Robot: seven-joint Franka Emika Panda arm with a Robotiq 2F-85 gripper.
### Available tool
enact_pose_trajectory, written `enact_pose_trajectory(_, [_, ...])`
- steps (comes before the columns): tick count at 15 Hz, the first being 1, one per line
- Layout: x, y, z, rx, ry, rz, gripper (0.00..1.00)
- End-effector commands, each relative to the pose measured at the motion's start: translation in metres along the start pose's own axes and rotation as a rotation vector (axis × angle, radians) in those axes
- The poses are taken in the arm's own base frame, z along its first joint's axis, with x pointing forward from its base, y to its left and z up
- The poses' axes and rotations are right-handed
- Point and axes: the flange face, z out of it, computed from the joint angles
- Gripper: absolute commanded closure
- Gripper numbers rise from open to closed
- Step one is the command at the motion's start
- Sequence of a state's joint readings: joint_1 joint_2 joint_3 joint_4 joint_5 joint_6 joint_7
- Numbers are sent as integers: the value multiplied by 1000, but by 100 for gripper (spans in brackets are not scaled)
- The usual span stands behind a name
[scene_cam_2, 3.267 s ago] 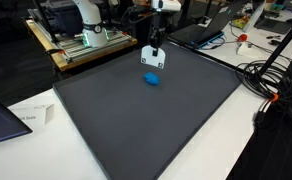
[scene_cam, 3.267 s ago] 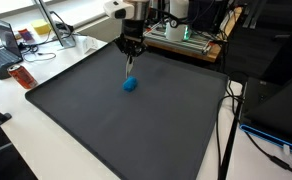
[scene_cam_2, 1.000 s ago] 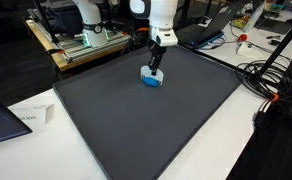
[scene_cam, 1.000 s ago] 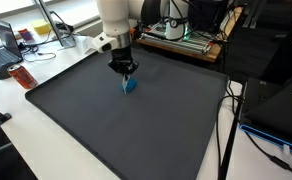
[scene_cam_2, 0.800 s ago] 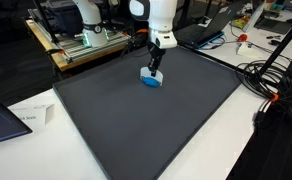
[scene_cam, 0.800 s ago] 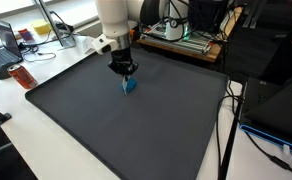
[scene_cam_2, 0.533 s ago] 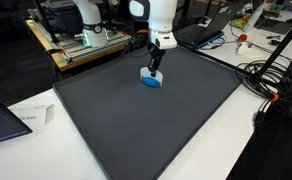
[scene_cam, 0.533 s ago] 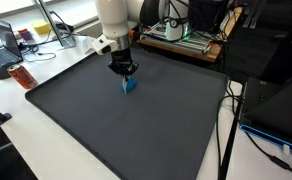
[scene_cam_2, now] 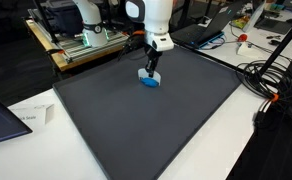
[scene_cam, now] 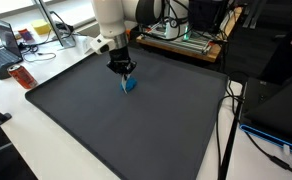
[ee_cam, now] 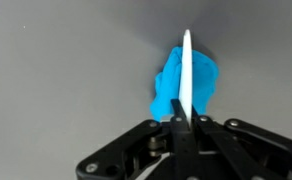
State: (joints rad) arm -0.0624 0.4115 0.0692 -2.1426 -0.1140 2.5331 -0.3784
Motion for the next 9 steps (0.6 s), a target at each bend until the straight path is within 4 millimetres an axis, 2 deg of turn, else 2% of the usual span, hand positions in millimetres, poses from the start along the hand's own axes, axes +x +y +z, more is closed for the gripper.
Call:
enact_pose_trajectory(1, [-33, 9, 20, 44, -44, -28, 99])
enact_pose_trajectory(5, [-48, 15, 17, 33, -61, -48, 99])
enact_pose_trajectory(9, [-74, 20, 9, 38, -68, -88, 99])
